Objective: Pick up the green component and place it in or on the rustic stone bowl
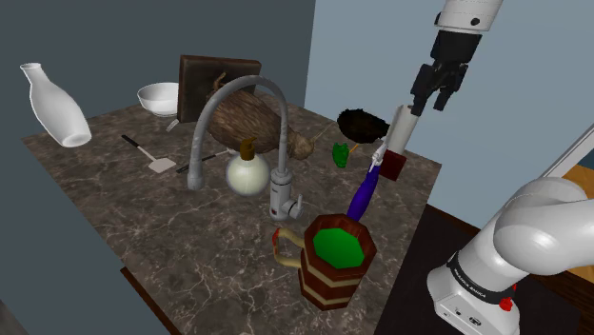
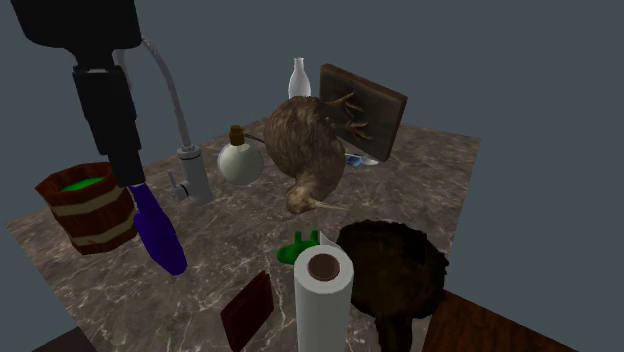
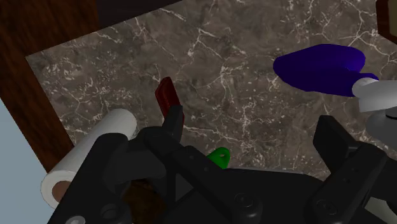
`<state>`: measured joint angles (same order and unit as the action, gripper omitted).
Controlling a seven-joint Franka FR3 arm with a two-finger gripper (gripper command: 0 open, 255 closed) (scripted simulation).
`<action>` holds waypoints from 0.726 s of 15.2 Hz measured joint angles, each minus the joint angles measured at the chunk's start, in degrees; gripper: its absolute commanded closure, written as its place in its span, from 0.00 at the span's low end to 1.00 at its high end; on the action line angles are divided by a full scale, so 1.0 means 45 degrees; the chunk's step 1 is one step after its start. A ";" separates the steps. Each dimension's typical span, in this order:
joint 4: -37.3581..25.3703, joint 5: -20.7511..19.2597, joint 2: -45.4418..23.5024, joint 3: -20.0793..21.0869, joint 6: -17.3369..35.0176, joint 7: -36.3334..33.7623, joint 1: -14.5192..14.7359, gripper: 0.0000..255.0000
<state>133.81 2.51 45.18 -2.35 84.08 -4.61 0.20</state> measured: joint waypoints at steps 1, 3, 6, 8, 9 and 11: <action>0.0000 0.0000 0.0000 0.0000 0.0000 0.0000 0.0000 0.00; 0.0251 -0.0109 -0.0275 -0.0043 0.0579 0.0197 0.0026 0.00; 0.0770 -0.0290 -0.0977 -0.0074 0.1964 0.0558 0.0108 0.00; 0.1061 -0.0454 -0.1488 -0.0148 0.2896 0.0856 0.0136 0.00; 0.1165 -0.0514 -0.1745 -0.0160 0.3328 0.0973 0.0163 0.00; 0.1273 -0.0629 -0.2499 -0.0189 0.4316 0.1205 0.0220 0.00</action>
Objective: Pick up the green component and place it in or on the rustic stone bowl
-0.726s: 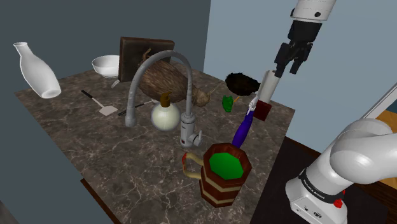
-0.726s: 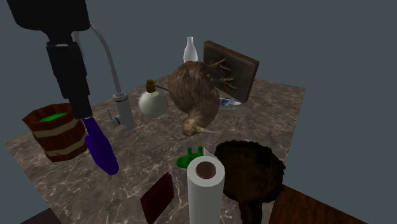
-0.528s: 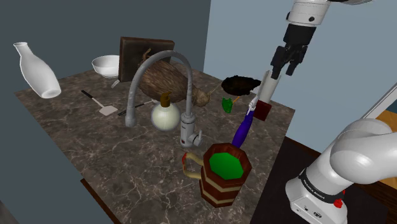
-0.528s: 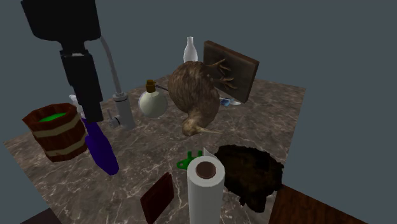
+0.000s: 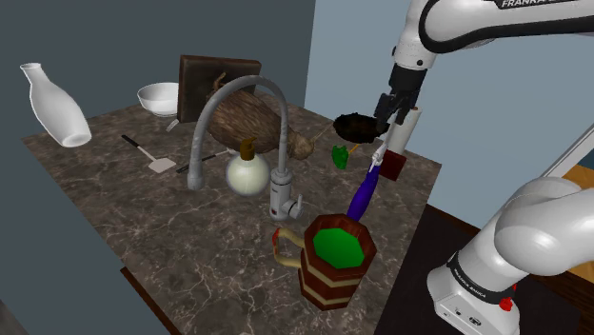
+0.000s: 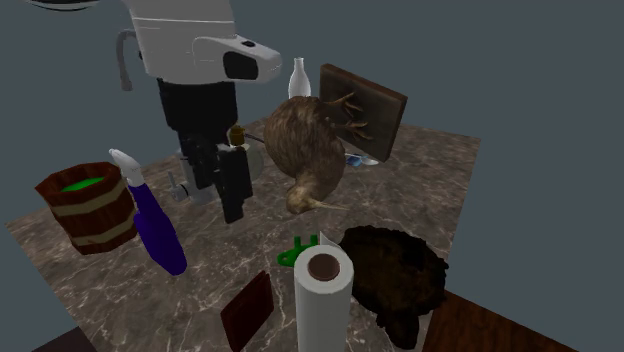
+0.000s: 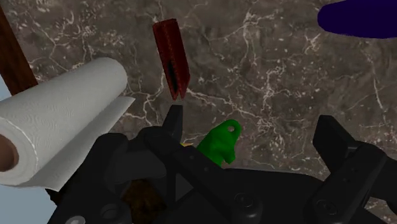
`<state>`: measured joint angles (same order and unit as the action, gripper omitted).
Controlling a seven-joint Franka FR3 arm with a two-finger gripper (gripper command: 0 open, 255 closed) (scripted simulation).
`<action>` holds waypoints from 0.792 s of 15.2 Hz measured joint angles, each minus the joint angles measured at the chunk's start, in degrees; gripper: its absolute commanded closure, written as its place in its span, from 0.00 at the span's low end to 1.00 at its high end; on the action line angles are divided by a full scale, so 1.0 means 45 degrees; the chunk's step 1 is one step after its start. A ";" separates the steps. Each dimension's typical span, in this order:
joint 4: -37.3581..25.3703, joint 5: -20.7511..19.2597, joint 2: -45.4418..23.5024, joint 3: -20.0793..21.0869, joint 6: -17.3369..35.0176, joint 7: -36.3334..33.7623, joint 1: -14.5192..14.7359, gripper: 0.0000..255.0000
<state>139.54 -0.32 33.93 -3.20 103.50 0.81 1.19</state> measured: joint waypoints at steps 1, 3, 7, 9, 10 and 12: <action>0.0126 -0.0067 -0.0304 -0.0027 0.0502 0.0129 0.0016 0.00; 0.0155 -0.0146 -0.1127 -0.0003 0.1495 0.0282 0.0097 0.00; -0.0081 -0.0371 -0.2826 -0.0096 0.3249 0.0752 0.0154 0.00; -0.0205 -0.0496 -0.3597 -0.0157 0.4040 0.1007 0.0153 0.00; -0.0439 -0.0512 -0.4255 -0.0115 0.4537 0.1024 0.0213 0.00; -0.0762 -0.0606 -0.5128 -0.0129 0.5232 0.1217 0.0235 0.00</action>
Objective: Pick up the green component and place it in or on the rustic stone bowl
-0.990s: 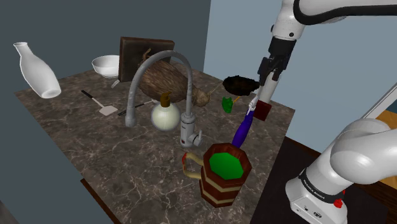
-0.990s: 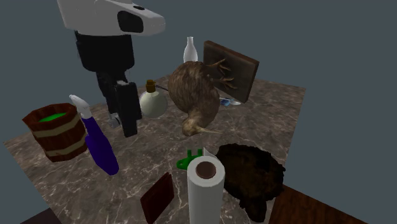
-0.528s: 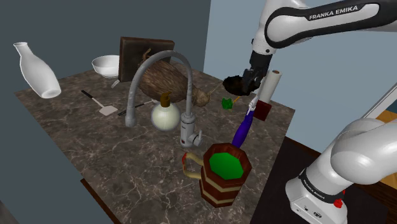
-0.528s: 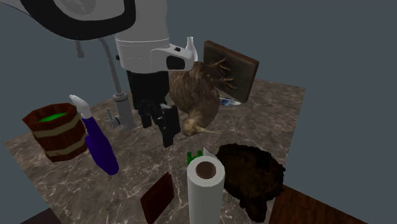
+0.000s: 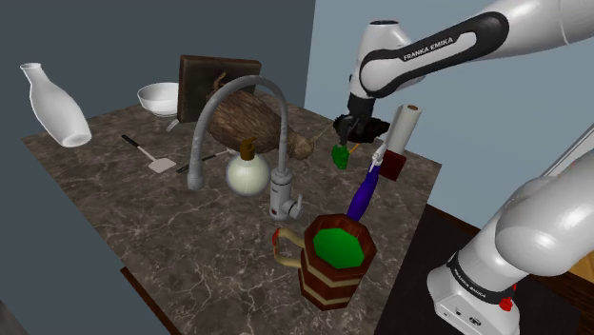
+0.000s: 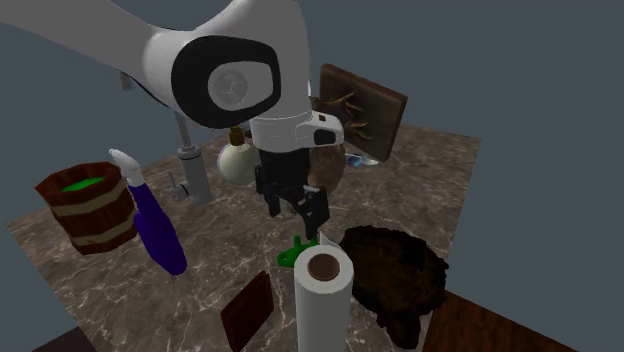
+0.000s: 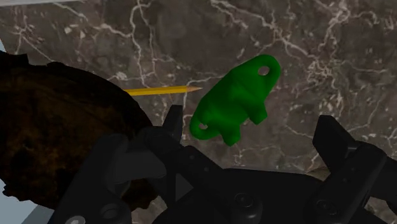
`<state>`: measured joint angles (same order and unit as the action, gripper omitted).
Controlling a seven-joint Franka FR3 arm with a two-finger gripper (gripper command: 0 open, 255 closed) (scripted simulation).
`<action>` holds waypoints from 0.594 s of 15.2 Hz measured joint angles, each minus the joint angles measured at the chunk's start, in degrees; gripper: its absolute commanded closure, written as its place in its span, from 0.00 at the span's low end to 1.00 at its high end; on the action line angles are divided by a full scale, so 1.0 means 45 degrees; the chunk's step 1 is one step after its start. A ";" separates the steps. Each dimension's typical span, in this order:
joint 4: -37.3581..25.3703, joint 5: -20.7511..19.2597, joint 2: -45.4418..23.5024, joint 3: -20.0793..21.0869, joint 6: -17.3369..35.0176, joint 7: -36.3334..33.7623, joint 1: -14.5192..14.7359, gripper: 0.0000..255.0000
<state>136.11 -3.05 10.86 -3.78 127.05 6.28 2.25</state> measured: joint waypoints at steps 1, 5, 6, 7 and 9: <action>-0.0196 -0.0059 -0.0501 -0.0040 0.0383 0.0142 -0.0018 0.00; -0.0340 -0.0114 -0.1396 -0.0030 0.1244 0.0229 0.0006 0.00; -0.0257 -0.0119 -0.1480 -0.0038 0.1415 0.0241 0.0000 0.00; -0.0198 -0.0118 -0.1594 -0.0036 0.1591 0.0232 0.0003 0.00; -0.0052 -0.0116 -0.1922 -0.0059 0.2064 0.0258 -0.0015 0.00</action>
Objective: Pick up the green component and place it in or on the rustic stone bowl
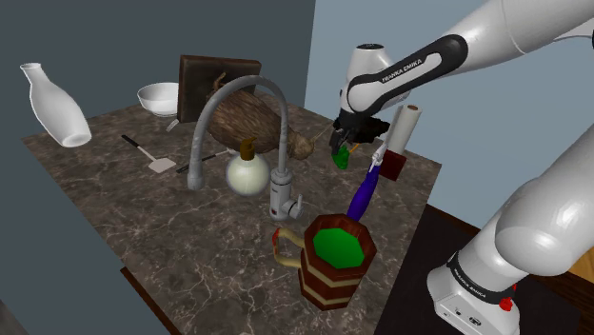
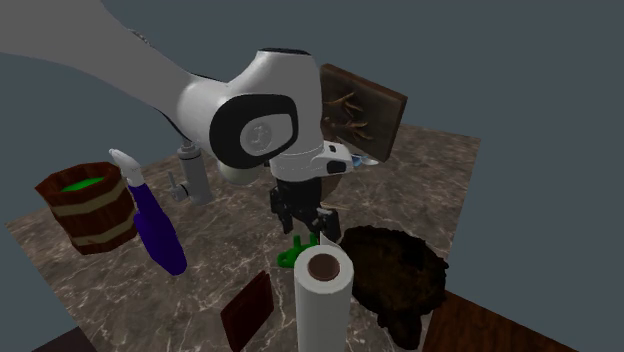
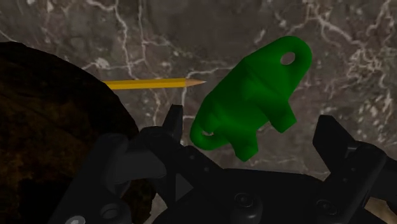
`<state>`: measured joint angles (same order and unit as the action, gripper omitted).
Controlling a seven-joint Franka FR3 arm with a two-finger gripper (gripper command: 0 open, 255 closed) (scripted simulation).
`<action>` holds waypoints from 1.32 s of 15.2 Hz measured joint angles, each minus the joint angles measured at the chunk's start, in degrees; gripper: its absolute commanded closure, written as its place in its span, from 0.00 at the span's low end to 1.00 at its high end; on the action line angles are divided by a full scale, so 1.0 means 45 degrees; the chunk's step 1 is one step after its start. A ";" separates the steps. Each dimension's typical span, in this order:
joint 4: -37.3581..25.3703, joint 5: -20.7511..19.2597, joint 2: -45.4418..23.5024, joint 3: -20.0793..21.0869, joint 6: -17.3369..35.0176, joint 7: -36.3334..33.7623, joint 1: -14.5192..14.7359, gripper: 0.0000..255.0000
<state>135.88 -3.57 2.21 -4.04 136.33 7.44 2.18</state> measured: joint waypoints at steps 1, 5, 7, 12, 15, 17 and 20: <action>0.0005 0.0002 -0.0079 -0.0005 0.0084 0.0007 -0.0004 0.00; 0.0030 0.0001 -0.0139 -0.0003 0.0178 -0.0001 -0.0002 0.00; 0.0030 0.0001 -0.0140 -0.0003 0.0181 -0.0001 -0.0002 0.00; 0.0012 0.0000 -0.0116 -0.0008 0.0185 -0.0005 -0.0006 1.00; 0.0009 0.0000 -0.0131 -0.0003 0.0183 -0.0012 -0.0002 1.00; 0.0007 -0.0001 -0.0125 -0.0004 0.0187 -0.0012 -0.0002 1.00; -0.0068 0.0001 -0.0016 0.0001 -0.0026 -0.0005 0.0003 1.00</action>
<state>135.57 -3.57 2.14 -4.04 136.22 7.42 2.19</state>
